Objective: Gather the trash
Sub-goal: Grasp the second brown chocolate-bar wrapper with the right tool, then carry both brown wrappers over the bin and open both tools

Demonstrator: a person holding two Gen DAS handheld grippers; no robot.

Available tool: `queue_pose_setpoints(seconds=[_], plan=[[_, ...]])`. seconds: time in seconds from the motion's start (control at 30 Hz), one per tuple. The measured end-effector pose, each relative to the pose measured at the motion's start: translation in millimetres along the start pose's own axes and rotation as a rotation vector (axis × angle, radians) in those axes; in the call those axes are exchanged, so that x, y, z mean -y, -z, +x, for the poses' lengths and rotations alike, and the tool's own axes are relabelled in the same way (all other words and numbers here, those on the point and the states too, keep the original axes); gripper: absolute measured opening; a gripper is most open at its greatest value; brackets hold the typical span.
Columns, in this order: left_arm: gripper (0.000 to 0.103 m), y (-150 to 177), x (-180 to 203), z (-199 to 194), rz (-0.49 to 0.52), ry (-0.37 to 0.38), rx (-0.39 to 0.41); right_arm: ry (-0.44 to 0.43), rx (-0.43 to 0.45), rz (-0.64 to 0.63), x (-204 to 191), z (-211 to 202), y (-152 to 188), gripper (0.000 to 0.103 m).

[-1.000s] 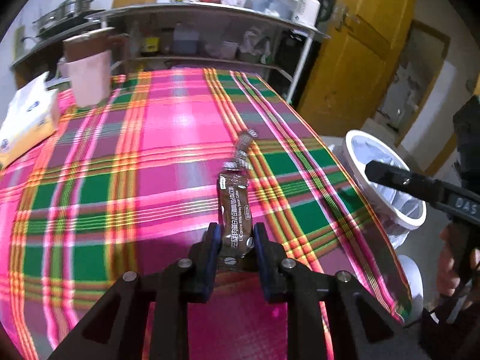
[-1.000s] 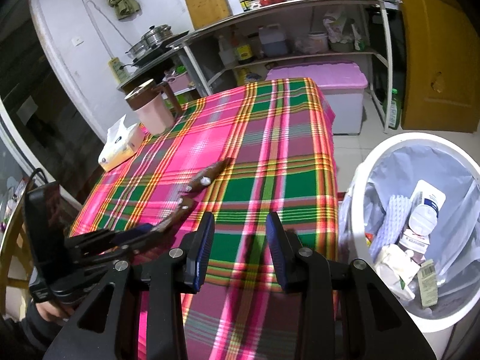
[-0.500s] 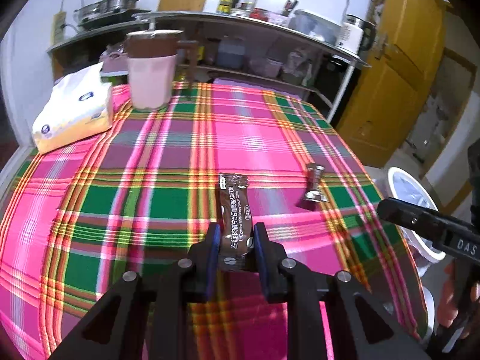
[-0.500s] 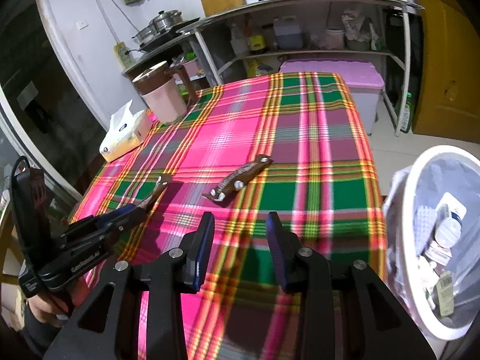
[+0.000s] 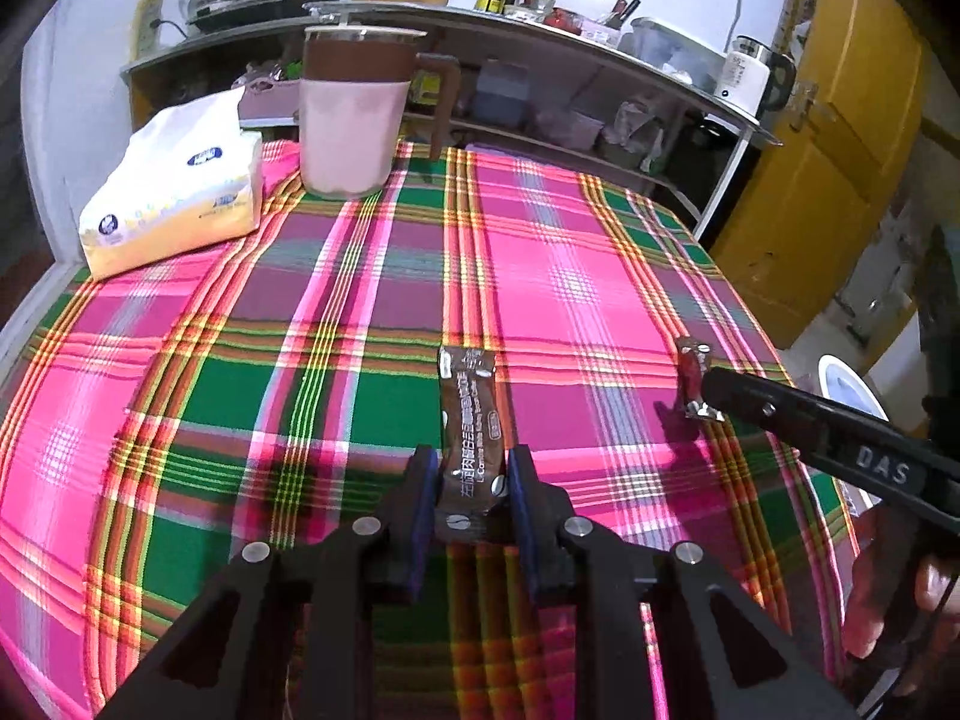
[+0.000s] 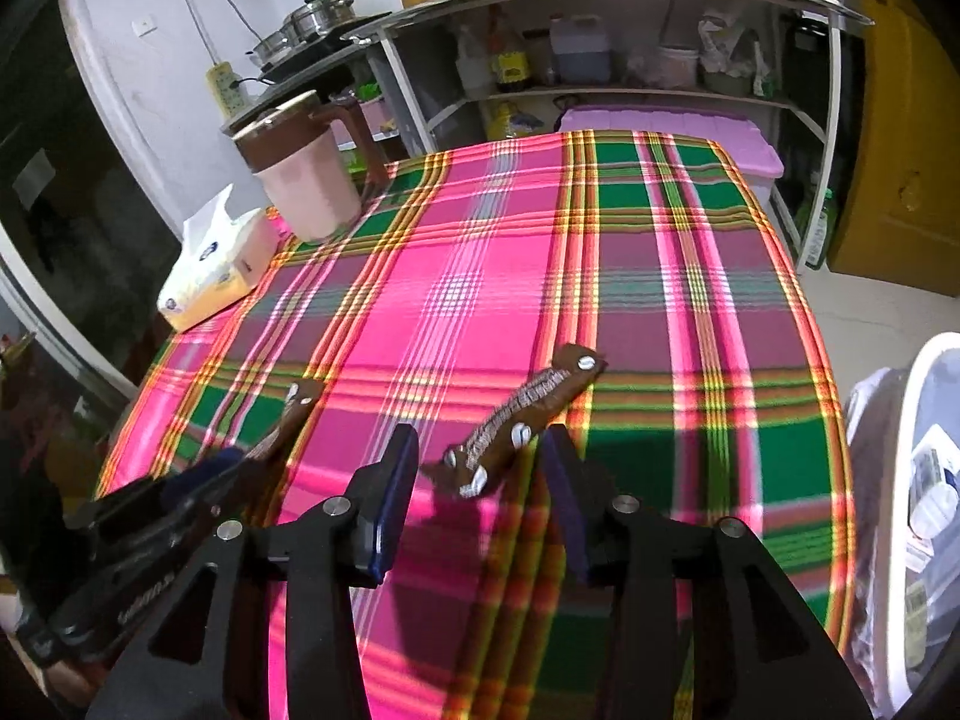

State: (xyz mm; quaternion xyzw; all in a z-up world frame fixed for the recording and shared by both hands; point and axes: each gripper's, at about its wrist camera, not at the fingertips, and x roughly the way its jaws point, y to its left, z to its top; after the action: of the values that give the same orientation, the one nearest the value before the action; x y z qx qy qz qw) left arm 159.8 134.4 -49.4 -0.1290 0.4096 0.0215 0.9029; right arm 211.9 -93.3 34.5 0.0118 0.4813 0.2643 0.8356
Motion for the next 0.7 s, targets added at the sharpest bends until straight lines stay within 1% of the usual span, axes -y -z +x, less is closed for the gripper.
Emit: queue_pose_setpoints(seconds=[0.13, 0.27, 0.3, 0.33, 0.4, 0.53, 0.7], plan=[[0.024, -1, -1, 6, -0.009, 0.003, -0.002, 0.036, -0.029, -0.007, -2, 15, -4, 0.044], [0.024, -2, 3, 8, -0.004, 0.012, -0.002, 0.072, -0.043, -0.007, 2, 22, -2, 0.044], [0.024, -3, 4, 8, -0.002, 0.013, -0.002, 0.077, -0.038, -0.009, 2, 21, -2, 0.039], [0.024, -3, 6, 9, 0.0, 0.011, -0.003, 0.087, -0.036, -0.014, 3, 20, -1, 0.031], [0.024, -4, 9, 10, 0.007, 0.007, -0.005, 0.095, -0.039, -0.017, 4, 19, 0, 0.021], [0.024, -3, 13, 10, 0.011, -0.007, -0.002, 0.089, -0.011, -0.025, 7, 8, 3, 0.02], [0.023, 2, 24, 2, 0.031, -0.022, 0.009, 0.061, 0.007, -0.033, 8, -6, 10, 0.02]])
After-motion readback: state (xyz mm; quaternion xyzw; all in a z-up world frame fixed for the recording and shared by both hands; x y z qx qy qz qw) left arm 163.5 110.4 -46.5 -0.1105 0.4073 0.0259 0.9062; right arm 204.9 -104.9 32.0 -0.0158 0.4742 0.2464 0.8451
